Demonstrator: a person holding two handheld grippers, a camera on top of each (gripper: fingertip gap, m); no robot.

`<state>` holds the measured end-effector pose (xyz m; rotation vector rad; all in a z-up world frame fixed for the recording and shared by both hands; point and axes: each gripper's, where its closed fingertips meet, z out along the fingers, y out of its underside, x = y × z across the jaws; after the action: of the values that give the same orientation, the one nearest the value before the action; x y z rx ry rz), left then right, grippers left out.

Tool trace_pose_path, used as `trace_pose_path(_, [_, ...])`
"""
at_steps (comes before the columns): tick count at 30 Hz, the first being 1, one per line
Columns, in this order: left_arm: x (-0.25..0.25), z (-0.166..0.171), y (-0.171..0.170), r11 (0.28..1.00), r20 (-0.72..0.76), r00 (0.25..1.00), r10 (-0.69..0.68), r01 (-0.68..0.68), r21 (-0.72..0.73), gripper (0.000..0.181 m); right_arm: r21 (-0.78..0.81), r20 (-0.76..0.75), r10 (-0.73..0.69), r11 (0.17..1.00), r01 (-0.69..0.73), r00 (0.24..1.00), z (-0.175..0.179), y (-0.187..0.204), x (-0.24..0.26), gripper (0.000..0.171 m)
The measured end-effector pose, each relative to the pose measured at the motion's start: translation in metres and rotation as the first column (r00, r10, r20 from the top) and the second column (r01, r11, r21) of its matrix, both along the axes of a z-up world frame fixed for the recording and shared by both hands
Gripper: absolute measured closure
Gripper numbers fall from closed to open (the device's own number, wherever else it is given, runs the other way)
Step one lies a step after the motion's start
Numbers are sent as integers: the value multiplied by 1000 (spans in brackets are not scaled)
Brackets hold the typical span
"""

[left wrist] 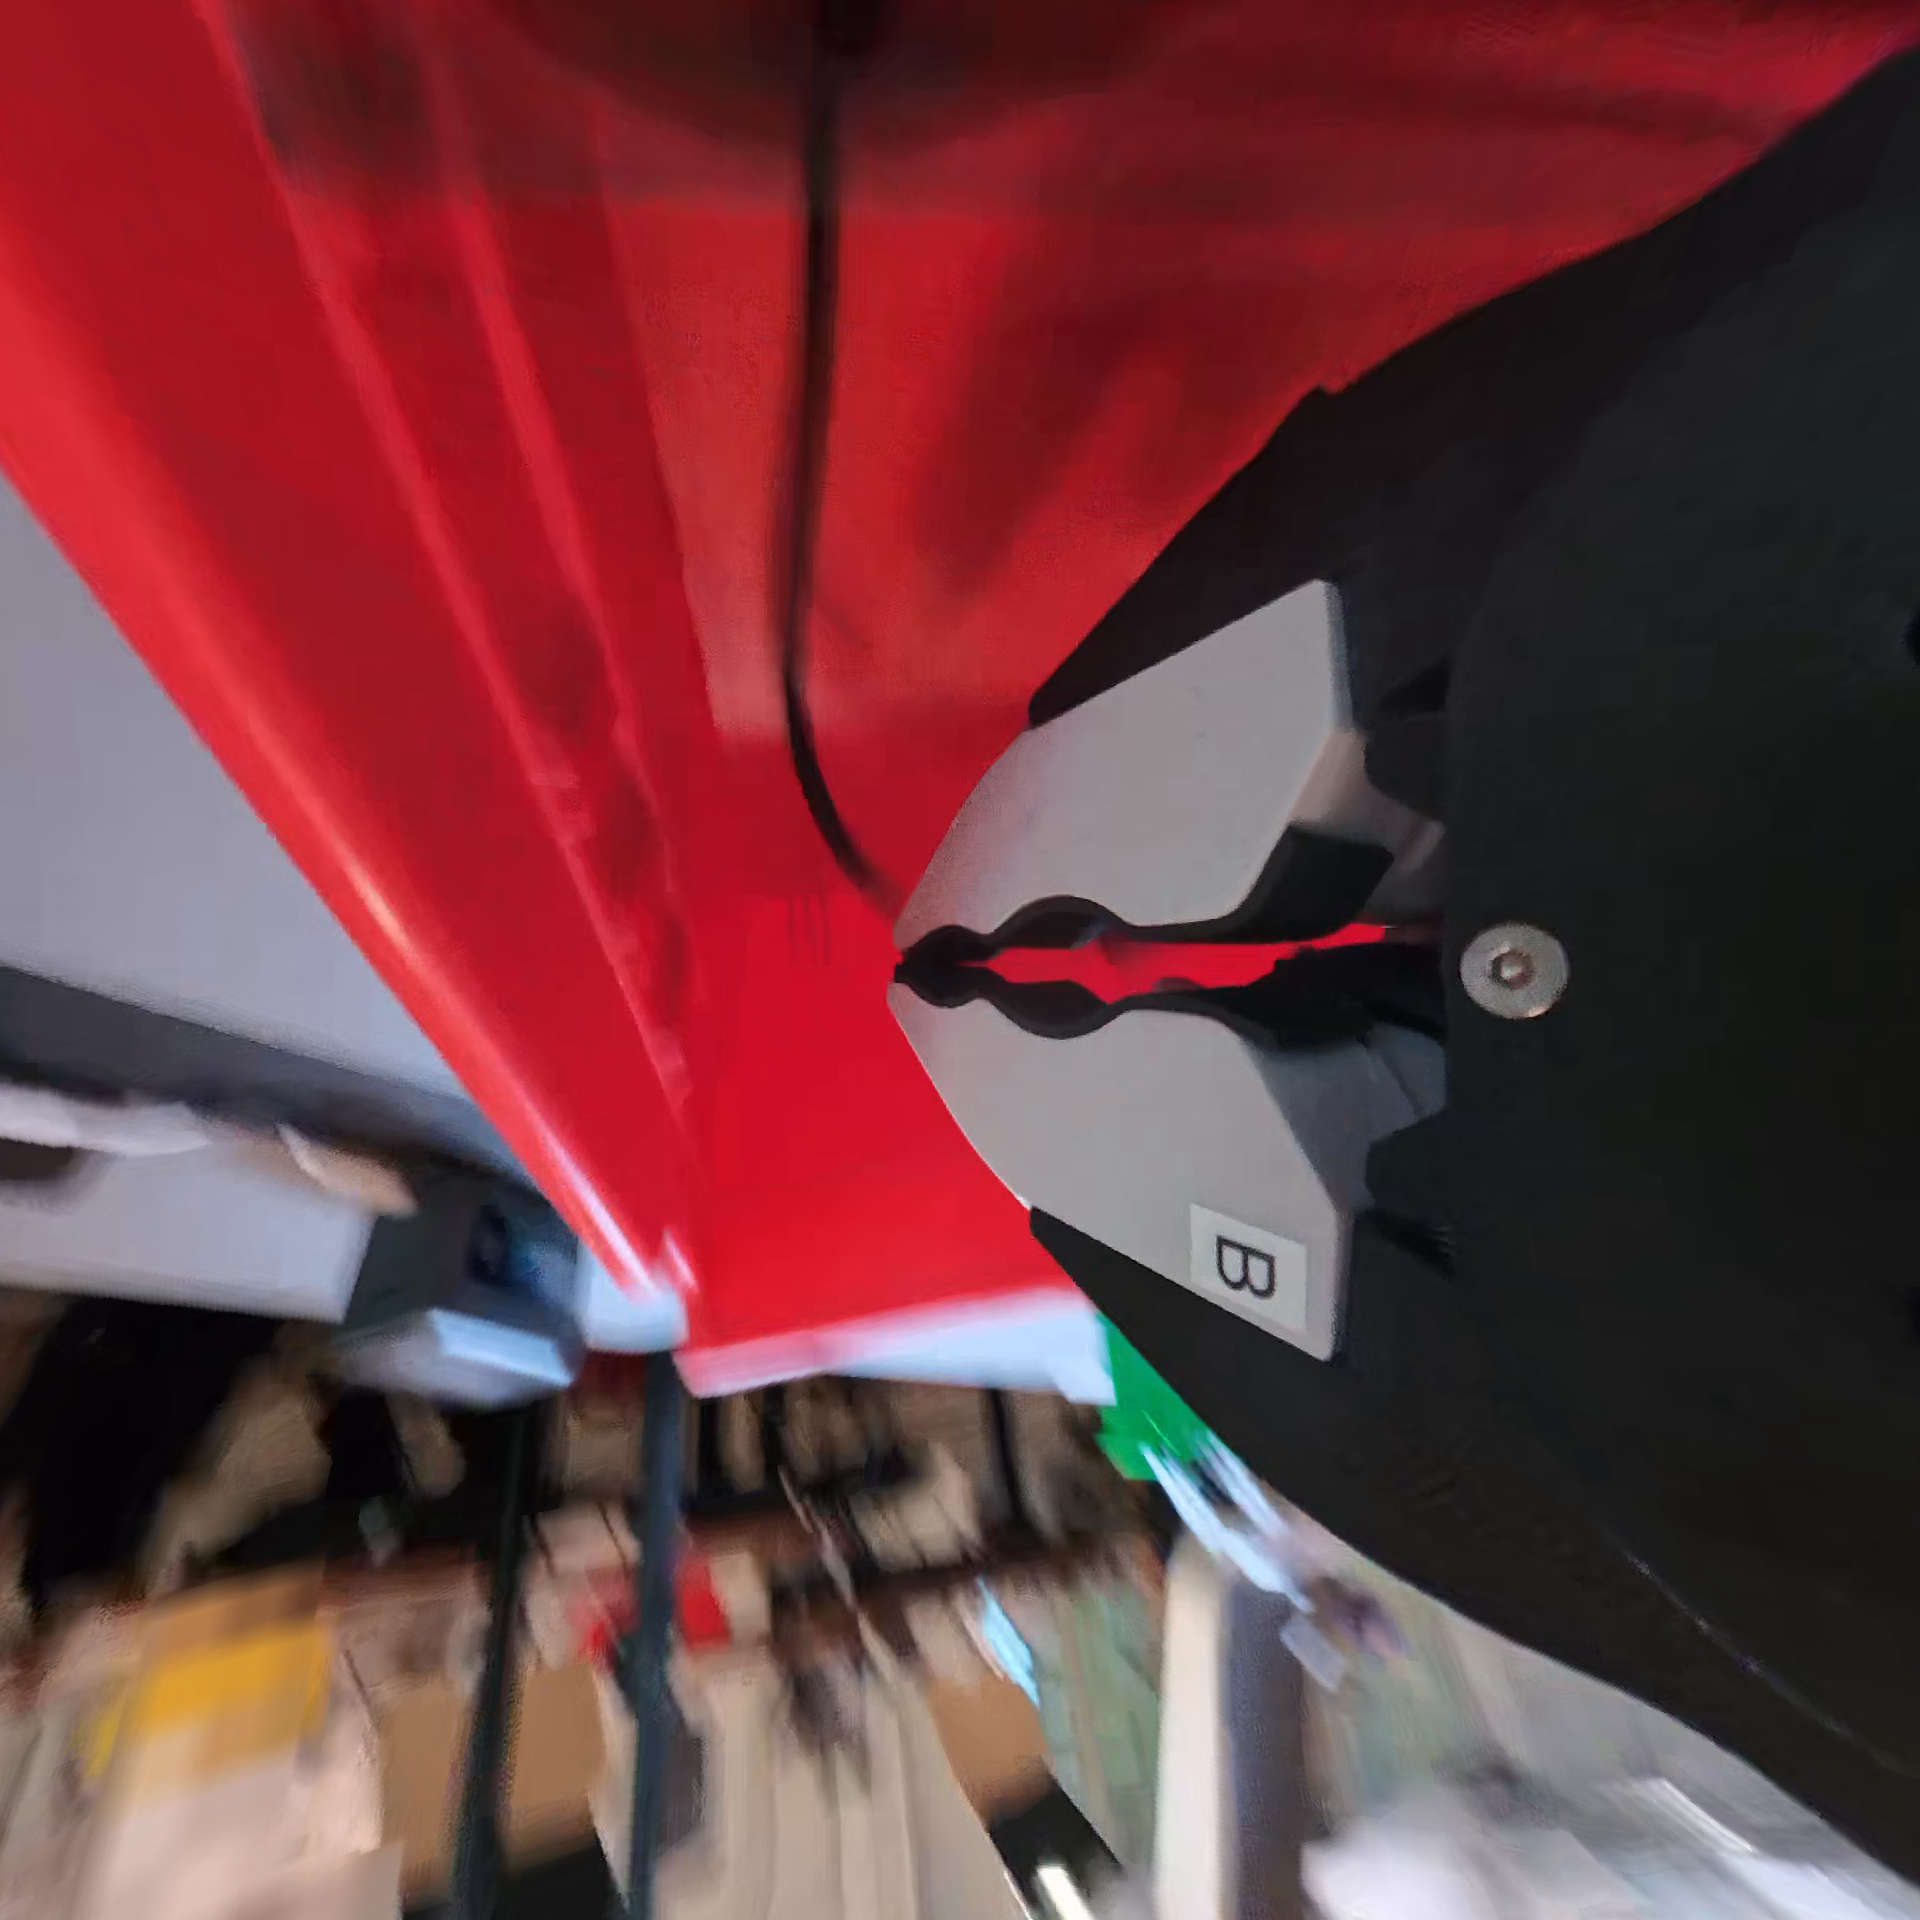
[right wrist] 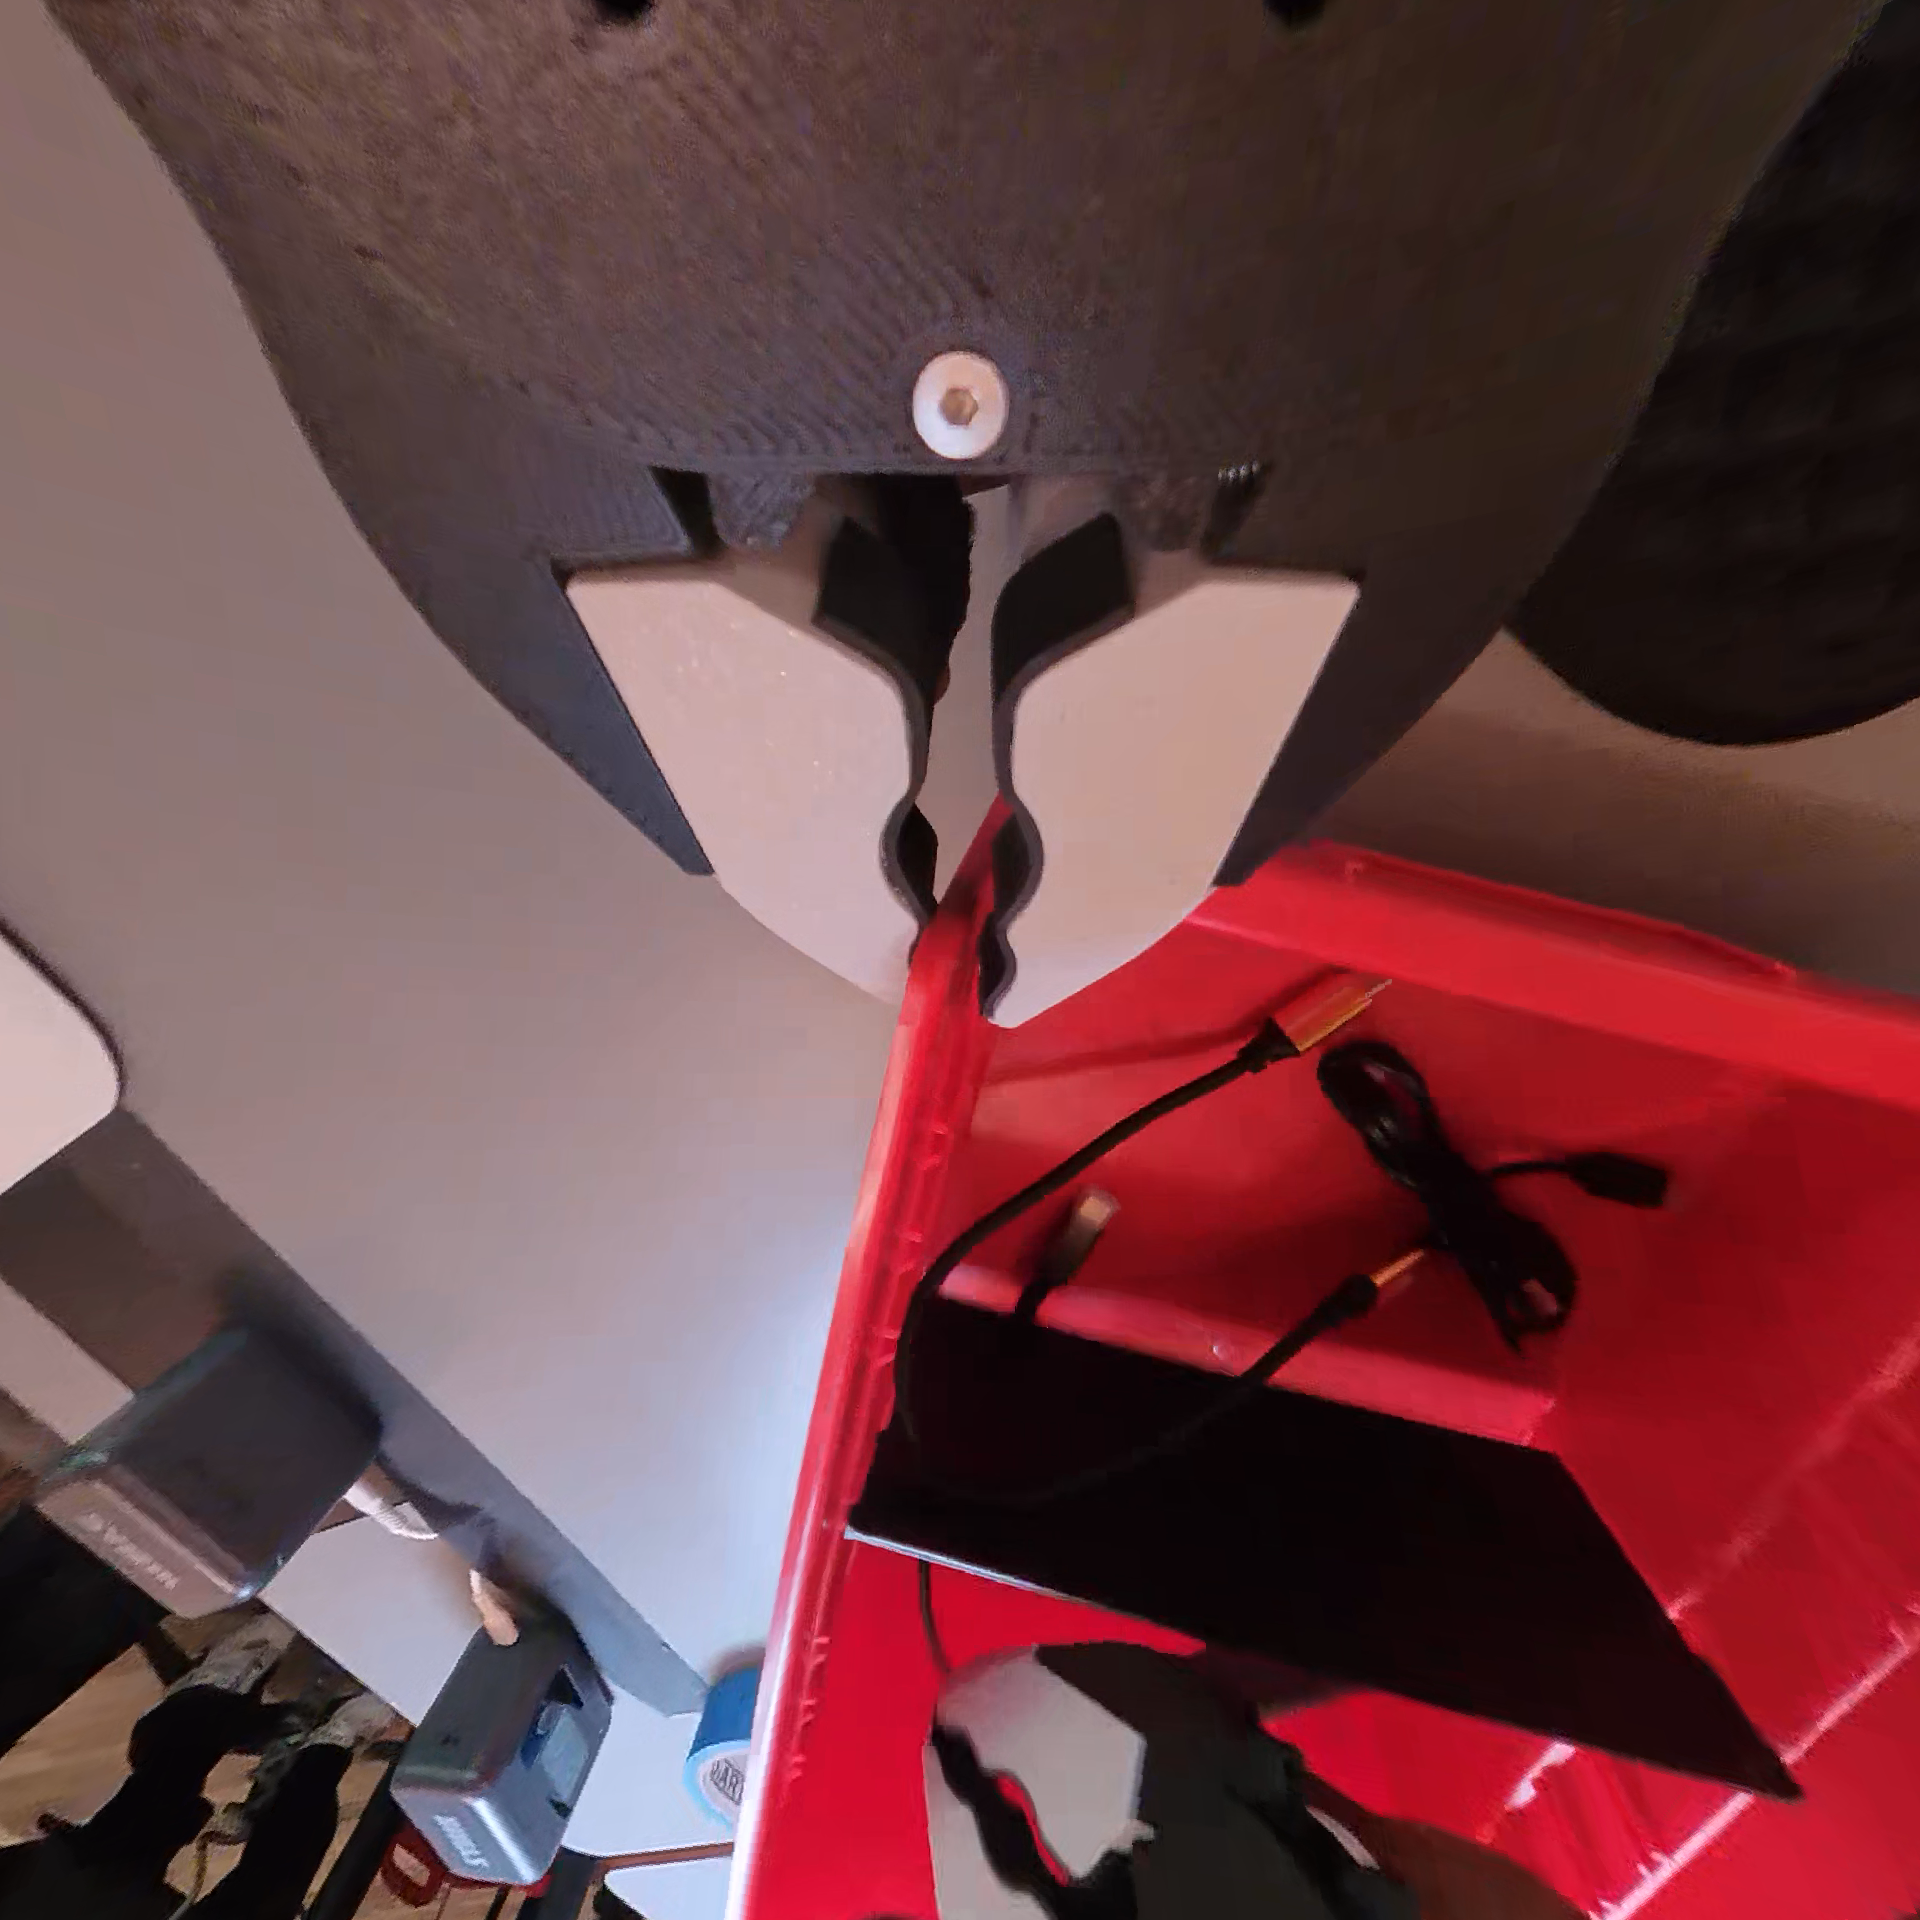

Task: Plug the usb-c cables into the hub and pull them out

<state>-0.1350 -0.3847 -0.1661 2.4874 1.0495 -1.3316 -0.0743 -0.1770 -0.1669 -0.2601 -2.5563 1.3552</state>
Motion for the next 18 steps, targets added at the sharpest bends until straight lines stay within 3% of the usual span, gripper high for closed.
trace_pose_path(1, [-3, 19, -25, 980, -84, 995, 49, -64, -187, 181, -3, 9, 2, 1000, -2, 1000, 0, 4, 2, 167])
trace_pose_path(2, [-3, 25, -30, 973, -95, 995, 12, -33, -230, 181, -9, -2, -10, 1000, 10, 1000, 1, 8, 2, 166])
trace_pose_path(4, [1, 24, -22, 996, -102, 992, 76, -81, -39, 181, -10, 8, -11, 1000, 12, 1000, 0, 13, 7, 166])
trace_pose_path(5, [3, 32, -18, 996, -116, 992, 46, -54, -65, 181, -8, 13, -10, 1000, 11, 1000, 0, 15, 9, 166])
trace_pose_path(11, [7, 4, 48, 953, 94, 949, -300, 293, 78, 181, -22, -6, 58, 998, -58, 998, 0, 22, 15, 164])
trace_pose_path(13, [12, -15, 55, 937, 221, 914, -341, 311, 160, 180, -33, 20, 73, 997, -72, 997, 0, 27, 18, 164])
trace_pose_path(14, [16, -23, 59, 927, 280, 891, -358, 305, 217, 169, -34, 23, 78, 996, -77, 997, 0, 29, 18, 164])
trace_pose_path(18, [23, -34, 74, 891, 403, 828, -389, 227, 393, 154, -48, 29, 90, 995, -89, 995, 1, 37, 19, 163])
